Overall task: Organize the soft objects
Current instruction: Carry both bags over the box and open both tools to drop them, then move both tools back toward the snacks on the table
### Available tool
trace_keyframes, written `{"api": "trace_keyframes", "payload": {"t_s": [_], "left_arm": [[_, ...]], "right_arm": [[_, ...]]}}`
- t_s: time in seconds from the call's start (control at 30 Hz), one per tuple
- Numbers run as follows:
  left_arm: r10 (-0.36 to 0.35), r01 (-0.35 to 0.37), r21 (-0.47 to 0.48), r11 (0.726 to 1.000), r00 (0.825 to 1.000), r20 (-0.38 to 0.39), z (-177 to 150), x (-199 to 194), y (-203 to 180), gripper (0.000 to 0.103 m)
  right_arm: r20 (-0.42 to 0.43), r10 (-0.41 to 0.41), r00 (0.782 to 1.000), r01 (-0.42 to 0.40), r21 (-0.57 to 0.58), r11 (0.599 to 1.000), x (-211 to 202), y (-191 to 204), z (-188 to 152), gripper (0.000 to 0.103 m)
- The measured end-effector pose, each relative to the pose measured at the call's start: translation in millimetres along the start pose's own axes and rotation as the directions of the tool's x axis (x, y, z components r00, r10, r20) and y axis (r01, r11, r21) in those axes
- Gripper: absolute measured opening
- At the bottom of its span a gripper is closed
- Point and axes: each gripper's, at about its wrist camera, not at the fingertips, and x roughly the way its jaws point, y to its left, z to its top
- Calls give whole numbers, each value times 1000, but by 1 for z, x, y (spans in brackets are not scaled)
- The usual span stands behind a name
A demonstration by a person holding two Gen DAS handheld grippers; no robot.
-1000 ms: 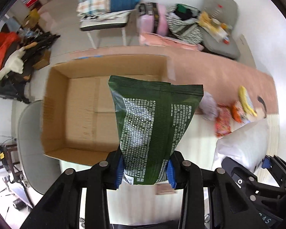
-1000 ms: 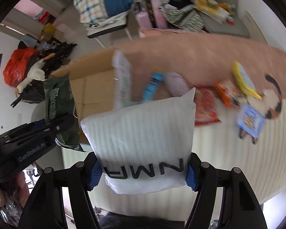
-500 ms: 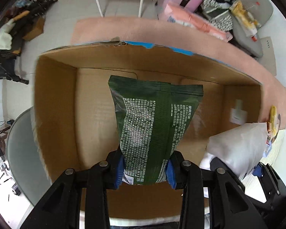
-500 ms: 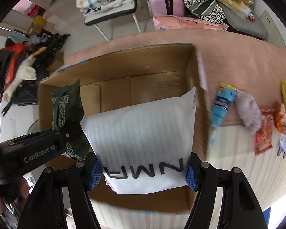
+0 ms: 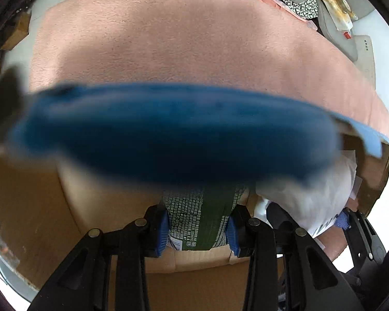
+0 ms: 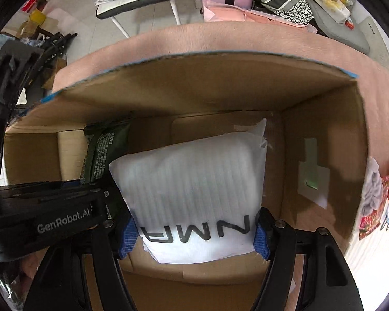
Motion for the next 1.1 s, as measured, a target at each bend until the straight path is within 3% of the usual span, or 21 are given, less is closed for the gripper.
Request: {"api": "trace_keyframes", "payload": {"t_s": [0.13,0.2,0.27,0.3,0.4,0.5,0.6,0.73,1.03,1.1], "left_arm": [[-18,18,-25,1000,1000,11,-7,-6,2,38],[3,-3,-17,1000,999,33,-11,-14,1,60],[45,-45,2,999,996,80,-21,-29,-1,76],[59,-61,11,998,993,102,-26,-36,-4,81],[95,-99,25,995,985,144,-46,-55,-10,85],[130,-136,13,991,969,212,-74,-74,-15,101],[128,-131,-6,991,955,269,-103,-88,-13,101],[143,-141,-32,990,918,370,-151,-107,5,102],[194,-189,-60,980,852,487,-186,-111,18,102],[212,-209,-65,976,829,518,-199,-117,15,102]], "right_arm": [[-28,12,1000,-12,-2,1000,8,0,-1,78],[-37,12,999,-13,-13,1000,9,1,-1,80],[-31,3,1000,-4,-30,1000,3,4,-6,84],[-26,4,1000,-5,-35,999,-1,6,-8,85],[-12,1,1000,-1,-48,999,-15,12,-16,90],[13,-8,1000,9,-67,998,-34,15,-30,99],[37,-25,999,28,-90,995,-50,20,-52,103],[74,-40,996,47,-102,994,-69,14,-75,103],[206,-78,975,102,-111,989,-109,0,-130,103],[229,-73,971,101,-112,989,-121,0,-141,103]]}}
